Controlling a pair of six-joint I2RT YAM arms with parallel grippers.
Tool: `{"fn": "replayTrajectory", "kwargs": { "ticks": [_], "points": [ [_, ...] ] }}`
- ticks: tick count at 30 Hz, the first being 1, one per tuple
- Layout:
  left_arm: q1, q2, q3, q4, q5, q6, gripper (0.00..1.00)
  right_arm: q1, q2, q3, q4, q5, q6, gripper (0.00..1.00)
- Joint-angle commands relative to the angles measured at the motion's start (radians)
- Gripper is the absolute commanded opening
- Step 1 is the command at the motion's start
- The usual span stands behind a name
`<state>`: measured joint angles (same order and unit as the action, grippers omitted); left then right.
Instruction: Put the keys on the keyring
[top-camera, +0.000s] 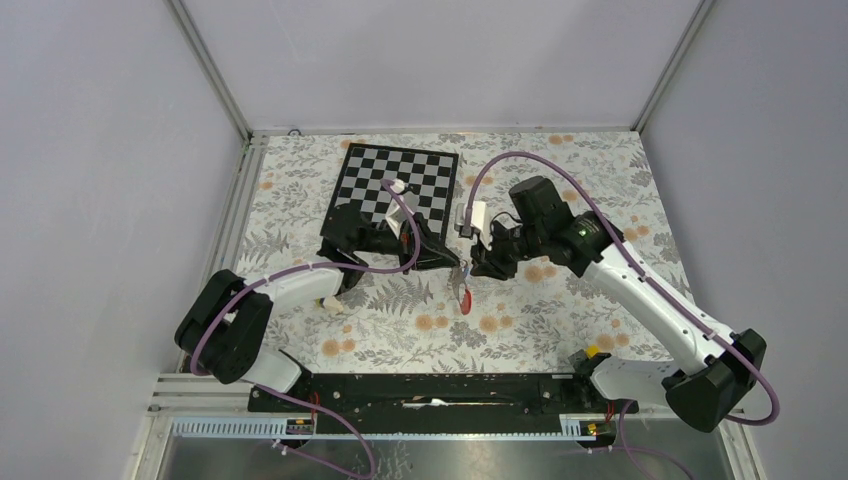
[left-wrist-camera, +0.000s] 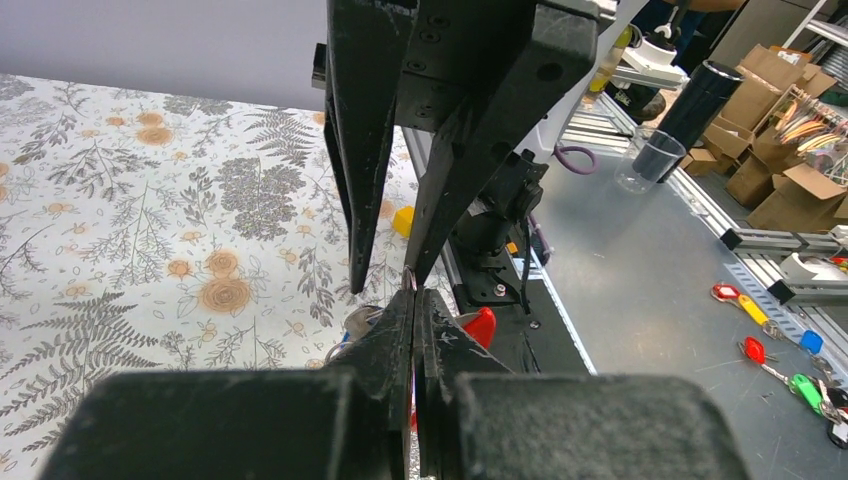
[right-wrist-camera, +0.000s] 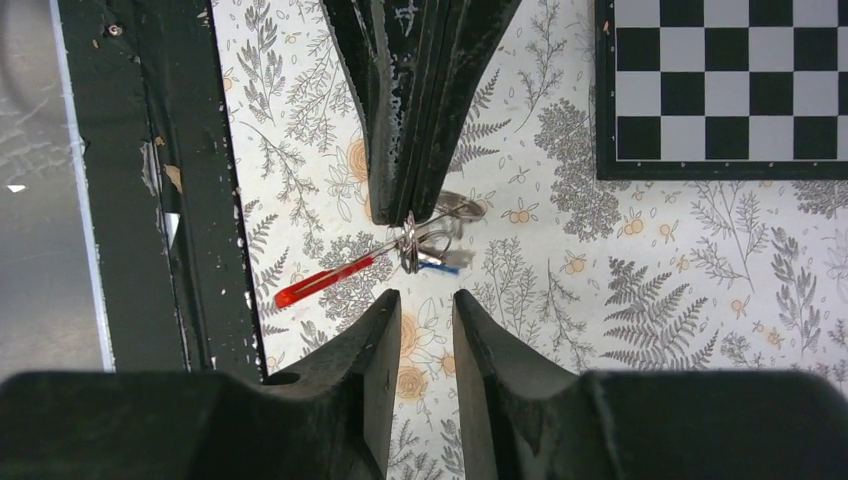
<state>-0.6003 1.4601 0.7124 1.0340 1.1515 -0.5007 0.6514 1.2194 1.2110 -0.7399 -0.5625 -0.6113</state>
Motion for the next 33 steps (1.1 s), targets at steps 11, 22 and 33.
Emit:
{"fn": "replayTrajectory", "kwargs": {
  "ticks": [11,22,33],
  "points": [
    [-0.001,0.019,-0.004,0.194,0.037,-0.093,0.0,-0.007,-0.018,-0.066,0.149,-0.126,-0.035,0.32],
    [0.0,0.015,-0.018,0.22,-0.011,-0.096,0.0,-0.006,-0.017,-0.108,0.177,-0.206,-0.006,0.07],
    [0.008,0.006,-0.031,0.181,0.002,-0.054,0.0,-0.033,-0.07,-0.09,0.166,-0.147,0.009,0.2]
  ]
}}
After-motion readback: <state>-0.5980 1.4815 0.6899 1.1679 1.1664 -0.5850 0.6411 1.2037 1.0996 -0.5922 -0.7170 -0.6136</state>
